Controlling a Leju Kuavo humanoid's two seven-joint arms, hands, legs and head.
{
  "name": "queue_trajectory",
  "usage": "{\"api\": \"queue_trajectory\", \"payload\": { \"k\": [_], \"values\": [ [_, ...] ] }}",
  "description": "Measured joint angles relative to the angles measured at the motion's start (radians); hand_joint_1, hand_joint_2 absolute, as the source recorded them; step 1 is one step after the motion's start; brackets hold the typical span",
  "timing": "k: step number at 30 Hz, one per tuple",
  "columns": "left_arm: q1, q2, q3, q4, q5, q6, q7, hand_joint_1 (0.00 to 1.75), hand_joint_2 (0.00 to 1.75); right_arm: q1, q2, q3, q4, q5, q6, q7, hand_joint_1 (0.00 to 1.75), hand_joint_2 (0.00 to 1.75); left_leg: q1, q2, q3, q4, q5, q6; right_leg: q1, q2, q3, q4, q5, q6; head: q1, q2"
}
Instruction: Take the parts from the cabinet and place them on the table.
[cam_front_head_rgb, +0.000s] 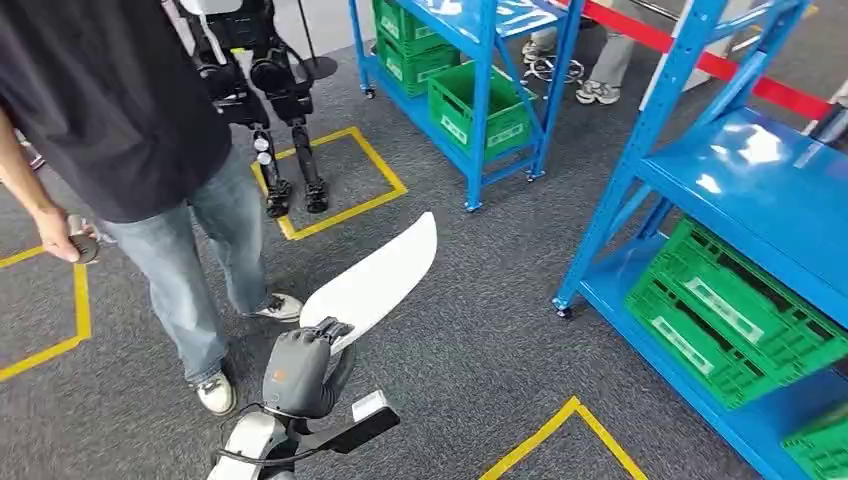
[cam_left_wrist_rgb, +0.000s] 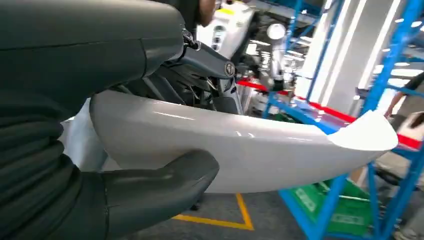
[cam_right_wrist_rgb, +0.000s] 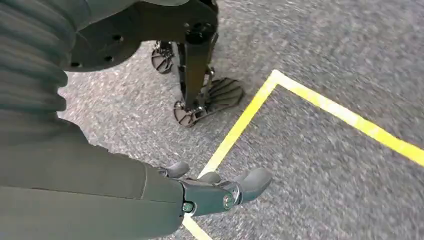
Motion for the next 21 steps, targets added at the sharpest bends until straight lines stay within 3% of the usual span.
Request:
{"api": "queue_trajectory", "payload": {
  "k": [1,2,3,4,5,8,9,10,11,13,14,15,16,18,19,20,21],
  "values": [
    [0.000,0.001,0.000,-0.001,0.000,0.000,0.000,1.75,1.75,0.000,0.000,0.000,0.000,0.001,0.000,0.000,0.00,1.75,-0.001,0.003,0.029,-0.053,0.032,0.003,0.001,-0.010,0.001,0.000,-0.001,0.000,-0.001,0.000],
    [-0.001,0.002,0.000,-0.001,-0.002,0.000,0.003,1.75,1.75,-0.002,0.001,0.001,0.000,0.003,0.000,0.000,0.00,1.75,-0.002,0.009,0.076,-0.142,0.075,0.009,0.002,-0.019,0.003,0.000,-0.002,0.001,0.000,0.000],
    [-0.002,0.002,0.000,-0.002,-0.011,0.000,0.008,1.75,1.75,-0.002,0.002,0.002,0.000,0.003,0.000,0.001,0.00,1.75,-0.006,0.028,0.125,-0.232,0.111,0.015,0.002,-0.027,0.006,0.000,-0.003,0.004,-0.001,0.000],
    [-0.007,0.002,0.000,-0.002,-0.020,0.000,0.010,1.75,1.75,-0.002,0.002,0.002,0.000,0.004,0.000,0.002,0.00,1.75,-0.014,0.080,0.155,-0.294,0.109,0.024,0.004,-0.034,0.008,0.000,-0.006,0.008,0.000,0.000],
    [-0.013,0.002,0.000,0.000,-0.029,0.000,0.011,1.75,1.75,-0.002,0.002,0.002,0.000,0.005,0.000,0.003,0.00,1.75,-0.019,0.079,0.157,-0.299,0.111,0.030,0.010,-0.041,0.007,0.003,-0.009,0.017,0.001,0.000],
    [-0.030,0.004,0.000,0.007,-0.054,0.003,0.018,1.75,1.75,-0.007,0.003,0.003,0.000,0.004,-0.002,0.003,0.00,1.75,-0.025,0.046,0.147,-0.302,0.116,0.043,0.006,-0.066,0.013,-0.004,-0.005,0.034,0.002,0.000],
    [-0.036,0.003,0.000,0.009,-0.057,0.004,0.018,1.75,1.75,-0.008,0.004,0.003,0.000,0.003,-0.002,0.002,0.00,1.75,-0.015,0.036,0.157,-0.315,0.125,0.054,0.003,-0.059,0.014,0.000,-0.011,0.043,0.003,0.000],
    [-0.045,0.002,0.000,0.013,-0.061,0.005,0.018,1.75,1.75,-0.010,0.004,0.003,0.000,0.002,-0.005,0.001,0.00,1.75,-0.013,0.027,0.159,-0.319,0.128,0.058,0.000,-0.007,0.006,0.024,-0.030,0.048,0.005,0.000],
    [-0.058,0.001,0.000,0.017,-0.061,0.005,0.018,1.75,1.75,-0.009,0.004,0.003,0.000,0.001,-0.005,0.003,0.00,1.75,-0.013,0.020,0.156,-0.318,0.131,0.062,0.001,0.020,-0.021,0.080,-0.065,0.049,0.010,0.000],
    [-0.073,-0.006,0.000,0.027,-0.063,0.005,0.018,1.75,1.75,-0.007,0.004,0.003,0.000,0.001,-0.011,0.004,0.00,1.75,-0.015,0.000,0.153,-0.318,0.133,0.068,0.000,0.040,-0.101,0.241,-0.136,0.054,0.015,0.000],
    [-0.075,-0.006,0.000,0.032,-0.063,0.005,0.018,1.75,1.75,-0.006,0.004,0.003,0.000,0.001,-0.013,0.004,0.00,1.75,-0.015,-0.010,0.152,-0.317,0.133,0.068,0.000,0.042,-0.130,0.294,-0.147,0.055,0.016,0.000],
    [-0.075,-0.007,0.000,0.037,-0.063,0.005,0.018,1.75,1.75,-0.005,0.004,0.003,0.000,0.001,-0.016,0.003,0.00,1.75,-0.015,-0.022,0.152,-0.316,0.133,0.068,-0.001,0.042,-0.139,0.301,-0.132,0.055,0.017,0.000],
    [-0.077,-0.008,0.000,0.042,-0.063,0.005,0.018,1.75,1.75,-0.004,0.004,0.003,0.000,0.001,-0.020,0.003,0.00,1.75,-0.014,-0.034,0.152,-0.313,0.133,0.067,-0.003,0.043,-0.122,0.256,-0.092,0.056,0.018,0.000],
    [-0.082,-0.014,0.000,0.051,-0.063,0.006,0.018,1.75,1.75,-0.006,0.002,0.003,0.000,0.002,-0.021,0.002,0.00,1.75,-0.011,-0.058,0.152,-0.305,0.130,0.060,-0.010,0.061,-0.041,0.080,0.002,0.057,0.018,0.000],
    [-0.086,-0.016,0.000,0.054,-0.062,0.007,0.020,1.75,1.75,-0.005,0.002,0.003,0.000,0.003,-0.021,0.001,0.00,1.75,-0.009,-0.066,0.150,-0.300,0.127,0.055,-0.016,0.095,-0.010,0.012,0.011,0.057,0.020,0.000],
    [-0.090,-0.017,0.000,0.058,-0.061,0.009,0.021,1.75,1.75,-0.006,0.002,0.003,0.000,0.004,-0.020,0.001,0.00,1.75,-0.015,-0.074,0.145,-0.294,0.124,0.045,-0.007,0.106,-0.007,0.006,0.002,0.054,0.021,0.000],
    [-0.091,-0.017,0.000,0.061,-0.061,0.012,0.024,1.75,1.75,-0.009,0.002,0.003,0.000,0.005,-0.019,0.001,0.00,1.75,-0.014,-0.080,0.141,-0.297,0.128,0.039,-0.008,0.091,-0.010,0.007,0.005,0.046,0.020,0.000]
  ]
}}
